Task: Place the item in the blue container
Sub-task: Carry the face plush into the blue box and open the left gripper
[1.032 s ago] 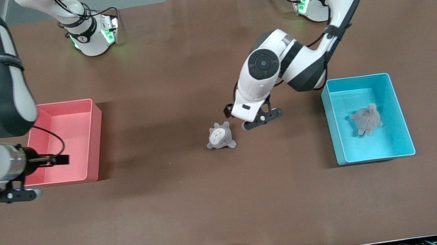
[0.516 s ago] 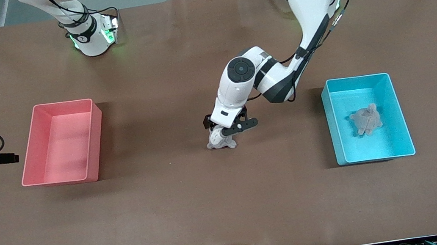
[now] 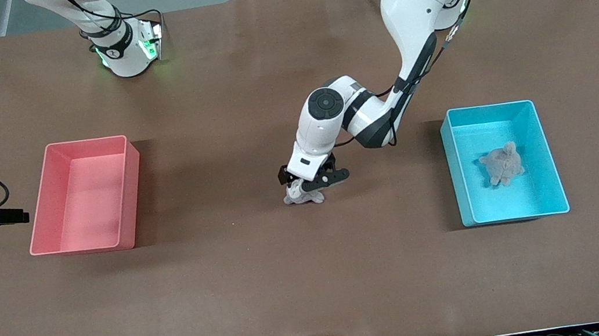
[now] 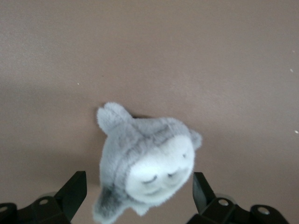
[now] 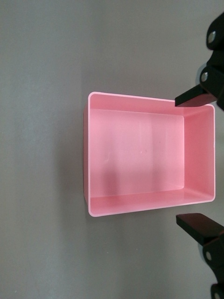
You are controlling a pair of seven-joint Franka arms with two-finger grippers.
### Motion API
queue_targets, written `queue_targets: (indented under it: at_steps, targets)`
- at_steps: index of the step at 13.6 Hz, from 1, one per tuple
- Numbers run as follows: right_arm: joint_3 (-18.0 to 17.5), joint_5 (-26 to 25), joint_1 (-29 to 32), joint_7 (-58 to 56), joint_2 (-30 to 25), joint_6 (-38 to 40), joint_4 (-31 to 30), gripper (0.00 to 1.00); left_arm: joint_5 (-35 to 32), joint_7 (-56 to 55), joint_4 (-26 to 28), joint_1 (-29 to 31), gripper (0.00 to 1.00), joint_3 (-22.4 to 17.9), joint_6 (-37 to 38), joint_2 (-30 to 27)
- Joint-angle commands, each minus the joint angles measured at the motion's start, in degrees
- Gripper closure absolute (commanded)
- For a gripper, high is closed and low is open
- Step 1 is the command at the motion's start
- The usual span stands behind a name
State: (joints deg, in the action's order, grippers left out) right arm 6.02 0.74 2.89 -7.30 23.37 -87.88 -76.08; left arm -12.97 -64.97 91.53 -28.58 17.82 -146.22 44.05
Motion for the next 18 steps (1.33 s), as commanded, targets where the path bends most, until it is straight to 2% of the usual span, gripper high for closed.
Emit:
queue_targets:
  at_steps: [1,3,7,9,10,11,12,15,17,18]
  targets:
    - [-0.1,-0.4,-1.0,0.7,-2.4,1.1,-1.3,0.0,-1.4,-1.0,-1.9,-0.4,0.0,-0.6,-1.7,1.7]
    - [-0.3,-0.6,-1.4,0.7,-3.1,2.2,-1.3,0.0,-1.4,-1.0,-2.0,-0.4,0.0,-0.6,-4.7,2.7]
    - [-0.3,-0.6,-1.7,0.8,-6.9,1.8,-5.5,0.0,-1.3,-1.1,-2.0,-0.5,0.0,-0.5,-5.7,3.7]
    - [0.0,-0.7,-2.8,0.8,-7.9,2.3,-5.7,0.0,-1.3,-1.1,-2.0,-0.5,0.01,-0.6,-6.4,4.0]
    - [0.0,-0.7,-2.8,1.1,-8.4,2.4,-5.7,0.0,-1.3,-1.1,-2.0,-0.5,0.05,-0.5,-6.4,4.1]
    - [0.1,-0.7,-2.9,1.1,-9.3,2.5,-6.4,0.0,-1.3,-1.1,-1.9,-0.5,0.14,-0.6,-6.4,4.1]
    - [0.1,-0.7,-3.1,1.1,-11.1,2.3,-7.8,0.0,-1.3,-1.1,-2.0,-0.5,0.29,-0.5,-6.4,4.0]
    - [0.1,-0.8,-3.0,1.2,-14.5,1.8,-11.3,0.0,-1.3,-1.0,-2.1,0.0,0.58,-0.5,-6.4,3.3]
    - [0.1,-0.8,-3.0,1.8,-16.9,2.0,-12.6,0.0,-1.0,-1.0,-2.1,0.5,0.69,-0.5,-6.4,2.1]
    - [0.1,-0.8,-3.0,2.2,-17.9,2.5,-12.7,0.0,-1.3,-1.0,-2.5,1.0,0.71,-0.5,-6.4,1.8]
